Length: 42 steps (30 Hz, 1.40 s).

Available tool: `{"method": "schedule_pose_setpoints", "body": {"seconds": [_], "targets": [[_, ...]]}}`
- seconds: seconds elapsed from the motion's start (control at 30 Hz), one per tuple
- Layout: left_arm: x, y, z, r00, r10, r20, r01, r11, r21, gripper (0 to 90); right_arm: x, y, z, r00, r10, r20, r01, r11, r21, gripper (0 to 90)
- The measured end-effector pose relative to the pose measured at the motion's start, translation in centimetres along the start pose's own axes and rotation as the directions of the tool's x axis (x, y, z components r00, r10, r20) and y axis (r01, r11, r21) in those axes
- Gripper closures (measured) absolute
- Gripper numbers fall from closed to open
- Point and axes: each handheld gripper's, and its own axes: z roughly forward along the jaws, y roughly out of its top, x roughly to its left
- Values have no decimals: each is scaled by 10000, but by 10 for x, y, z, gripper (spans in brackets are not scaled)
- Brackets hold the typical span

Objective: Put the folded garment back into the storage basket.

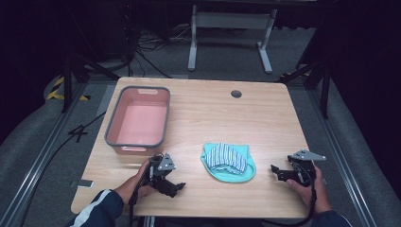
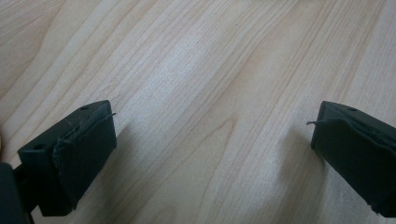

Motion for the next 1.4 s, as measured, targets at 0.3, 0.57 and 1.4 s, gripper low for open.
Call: {"method": "schedule_pose_setpoints", "body": {"seconds": [0.3,0.57,1.4], "targets": [[1,-2,-3,9993,298,235,-296,9995,-82,41,1,0,0,10000,35,29,-35,10000,-12,173],[1,2,-3,9992,299,282,-307,9992,267,39,1,0,-1,9999,50,145,-51,10000,56,156],[-4,95,28,9894,1024,-1026,-991,9944,370,354,61,64,-1,9735,-1519,-1707,1545,9880,18,453]]}}
